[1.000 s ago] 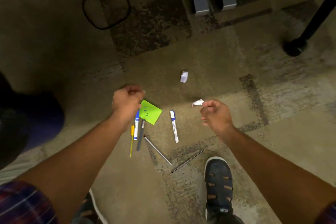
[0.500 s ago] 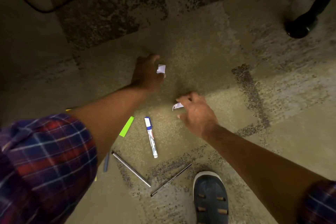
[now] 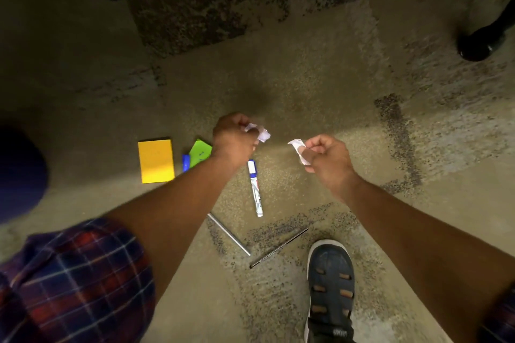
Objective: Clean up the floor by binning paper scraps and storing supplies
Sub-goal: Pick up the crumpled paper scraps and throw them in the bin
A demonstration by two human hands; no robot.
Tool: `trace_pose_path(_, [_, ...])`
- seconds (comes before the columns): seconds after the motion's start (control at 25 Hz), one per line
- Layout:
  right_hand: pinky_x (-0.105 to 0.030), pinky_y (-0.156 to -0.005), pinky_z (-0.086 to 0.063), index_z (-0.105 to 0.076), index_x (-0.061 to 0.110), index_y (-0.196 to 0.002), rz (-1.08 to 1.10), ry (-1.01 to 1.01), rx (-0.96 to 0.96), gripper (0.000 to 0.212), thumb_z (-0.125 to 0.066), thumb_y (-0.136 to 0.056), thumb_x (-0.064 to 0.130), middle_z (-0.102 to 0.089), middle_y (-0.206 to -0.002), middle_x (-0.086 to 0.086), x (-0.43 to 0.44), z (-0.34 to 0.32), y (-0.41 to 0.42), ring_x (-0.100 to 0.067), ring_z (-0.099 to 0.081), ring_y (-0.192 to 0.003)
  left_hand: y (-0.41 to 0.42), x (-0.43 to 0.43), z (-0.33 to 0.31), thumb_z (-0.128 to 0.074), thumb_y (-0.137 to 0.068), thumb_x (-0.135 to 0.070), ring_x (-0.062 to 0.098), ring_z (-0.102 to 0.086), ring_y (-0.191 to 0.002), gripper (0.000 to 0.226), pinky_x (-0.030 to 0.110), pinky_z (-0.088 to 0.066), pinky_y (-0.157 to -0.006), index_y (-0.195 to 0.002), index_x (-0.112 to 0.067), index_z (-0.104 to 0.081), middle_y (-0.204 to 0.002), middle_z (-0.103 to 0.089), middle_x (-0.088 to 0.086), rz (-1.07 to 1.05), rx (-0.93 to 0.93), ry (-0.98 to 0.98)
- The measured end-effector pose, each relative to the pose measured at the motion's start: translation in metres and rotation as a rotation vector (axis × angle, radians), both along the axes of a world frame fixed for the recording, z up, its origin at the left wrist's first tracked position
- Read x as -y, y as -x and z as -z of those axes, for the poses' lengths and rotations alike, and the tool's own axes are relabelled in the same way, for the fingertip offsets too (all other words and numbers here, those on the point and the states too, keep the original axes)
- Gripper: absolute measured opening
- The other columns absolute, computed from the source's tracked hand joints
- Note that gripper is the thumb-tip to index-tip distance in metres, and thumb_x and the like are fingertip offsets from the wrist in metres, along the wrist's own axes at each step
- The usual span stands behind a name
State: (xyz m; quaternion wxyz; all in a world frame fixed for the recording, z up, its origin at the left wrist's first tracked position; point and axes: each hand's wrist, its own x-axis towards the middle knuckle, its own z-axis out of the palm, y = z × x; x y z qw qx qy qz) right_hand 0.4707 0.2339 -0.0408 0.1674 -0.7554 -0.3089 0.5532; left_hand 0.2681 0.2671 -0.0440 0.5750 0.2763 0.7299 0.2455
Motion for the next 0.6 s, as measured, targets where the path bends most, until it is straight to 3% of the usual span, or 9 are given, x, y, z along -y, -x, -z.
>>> trace_pose_path(0.12, [-0.03, -0.062, -0.063, -0.066, 0.01, -0.094, 0.173, 0.074, -0.151, 0.008, -0.074, -0.093, 0.009, -0.074, -0.097, -0.014, 0.006, -0.037, 0.032, -0.02, -0.076, -0.07, 0.022, 0.025, -0.032, -0.069, -0.095, 0.001, 0.02, -0.065, -0.058, 0.019, 0.024, -0.056, -0.048, -0.086, -0.01, -0.057, -0.094, -0.072, 0.022, -0.185, 0.098, 0.013])
trace_pose_path(0.24, [-0.029, -0.06, -0.062, -0.066, 0.008, -0.096, 0.232, 0.087, -0.205, 0.008, -0.073, -0.094, 0.01, -0.074, -0.093, -0.015, 0.008, -0.074, 0.071, -0.02, -0.075, -0.066, 0.051, 0.04, -0.074, -0.065, -0.097, 0.003, 0.025, -0.071, -0.066, 0.007, 0.026, -0.062, -0.058, -0.102, 0.0, -0.061, -0.097, -0.072, 0.024, -0.358, 0.19, 0.023])
trace_pose_path(0.36, [-0.03, -0.055, -0.059, -0.065, 0.011, -0.091, 0.212, 0.052, -0.253, 0.007, -0.071, -0.095, 0.011, -0.072, -0.086, -0.012, 0.009, -0.107, 0.118, -0.022, -0.07, -0.069, 0.094, 0.055, -0.113, -0.064, -0.097, 0.003, 0.029, -0.075, -0.075, 0.017, 0.029, -0.065, -0.069, -0.113, 0.007, -0.063, -0.099, -0.074, 0.024, -0.457, 0.233, 0.019])
trace_pose_path(0.44, [-0.028, -0.054, -0.056, -0.067, 0.013, -0.088, 0.167, 0.02, -0.26, 0.007, -0.073, -0.093, 0.013, -0.071, -0.083, -0.008, 0.011, -0.125, 0.151, -0.015, -0.067, -0.069, 0.124, 0.066, -0.137, -0.064, -0.098, 0.003, 0.029, -0.076, -0.078, 0.015, 0.03, -0.066, -0.072, -0.112, 0.007, -0.065, -0.098, -0.076, 0.023, -0.49, 0.233, -0.004])
trace_pose_path(0.6, [-0.026, -0.049, -0.047, -0.068, 0.016, -0.081, 0.111, -0.042, -0.254, 0.012, -0.073, -0.091, 0.013, -0.067, -0.067, 0.001, 0.018, -0.16, 0.223, -0.009, -0.056, -0.054, 0.187, 0.093, -0.179, -0.063, -0.098, 0.002, 0.02, -0.075, -0.068, 0.007, 0.026, -0.064, -0.063, -0.099, -0.003, -0.068, -0.087, -0.079, 0.013, -0.591, 0.202, -0.032])
